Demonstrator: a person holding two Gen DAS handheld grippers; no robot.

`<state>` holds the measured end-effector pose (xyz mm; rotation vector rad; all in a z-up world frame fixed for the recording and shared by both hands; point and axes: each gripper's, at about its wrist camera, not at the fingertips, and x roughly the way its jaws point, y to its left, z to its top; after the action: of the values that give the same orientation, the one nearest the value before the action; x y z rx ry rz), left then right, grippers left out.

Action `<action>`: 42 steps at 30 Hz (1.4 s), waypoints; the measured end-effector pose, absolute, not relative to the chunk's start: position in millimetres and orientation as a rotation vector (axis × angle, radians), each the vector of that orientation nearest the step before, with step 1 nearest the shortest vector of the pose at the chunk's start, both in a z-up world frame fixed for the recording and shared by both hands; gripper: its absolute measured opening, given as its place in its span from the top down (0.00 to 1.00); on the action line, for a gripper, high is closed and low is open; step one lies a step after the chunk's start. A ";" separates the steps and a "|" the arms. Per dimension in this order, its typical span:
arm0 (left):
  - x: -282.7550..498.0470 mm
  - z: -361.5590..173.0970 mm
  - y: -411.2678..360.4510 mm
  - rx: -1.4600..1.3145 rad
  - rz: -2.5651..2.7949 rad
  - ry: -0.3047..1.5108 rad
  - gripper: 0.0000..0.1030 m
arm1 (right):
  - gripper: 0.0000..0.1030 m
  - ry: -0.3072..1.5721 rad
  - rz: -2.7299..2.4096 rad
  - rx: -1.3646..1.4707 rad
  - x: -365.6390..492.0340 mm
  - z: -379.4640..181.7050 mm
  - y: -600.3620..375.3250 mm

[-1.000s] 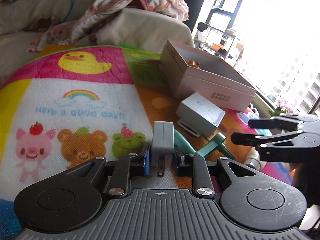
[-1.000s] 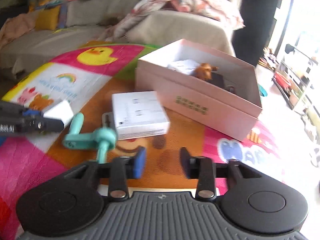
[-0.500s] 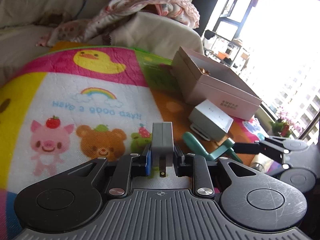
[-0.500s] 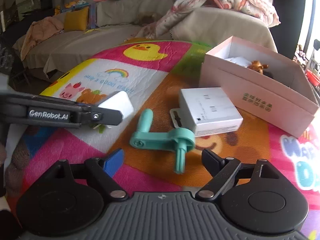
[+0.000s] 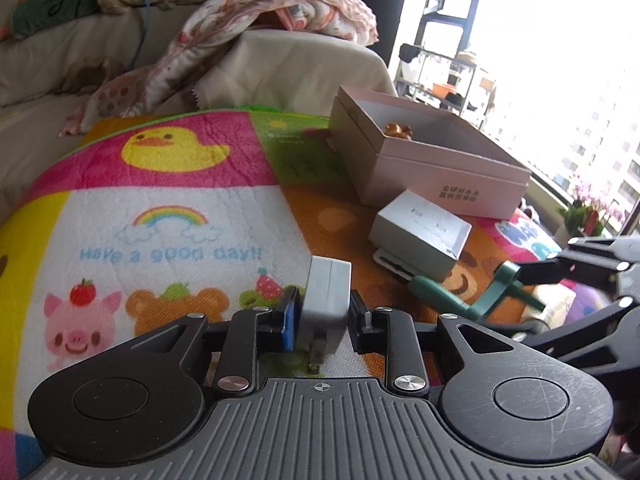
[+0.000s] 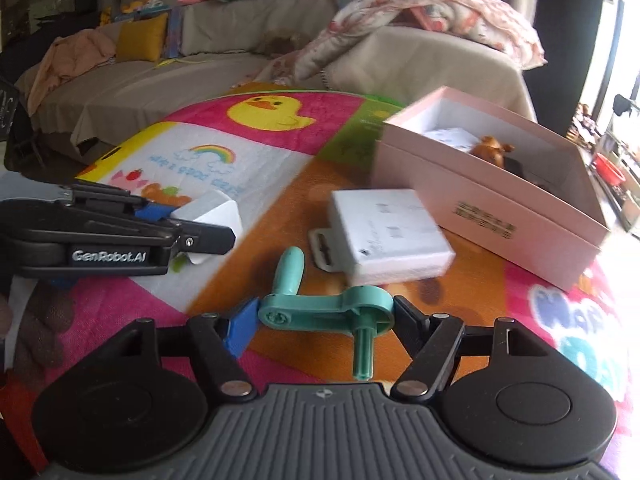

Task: Organize rigid objects
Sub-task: 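Grasp the teal crank toy with the right gripper while the left holds the charger, then lower the white charger and teal toy into the pink box and release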

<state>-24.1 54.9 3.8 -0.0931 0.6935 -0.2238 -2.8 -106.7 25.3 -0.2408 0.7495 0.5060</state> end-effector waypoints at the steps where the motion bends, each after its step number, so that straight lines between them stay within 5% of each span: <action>1: -25.5 3.7 52.1 -0.067 -0.226 0.693 0.73 | 0.31 0.748 0.496 -0.238 -4.0 27.3 -111.3; 12: -52.1 20.6 34.6 0.006 -0.373 0.630 0.77 | 0.31 0.681 0.456 -0.237 -20.5 56.9 -156.7; 23: 67.3 124.6 -8.4 -0.060 -0.509 0.400 0.77 | 0.31 0.426 0.297 -0.113 62.7 136.4 -195.8; 32: 149.8 97.6 -12.0 -0.229 -0.445 0.475 0.77 | 0.27 0.483 0.263 -0.049 154.7 118.2 -194.6; 42: 74.8 48.5 20.0 -0.178 -0.350 0.636 0.77 | 0.19 0.597 0.241 -0.113 84.5 66.8 -213.8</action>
<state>74.8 20.0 48.5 -0.1784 0.6360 -0.3500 84.5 -213.8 66.8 -0.1131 0.5970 0.2412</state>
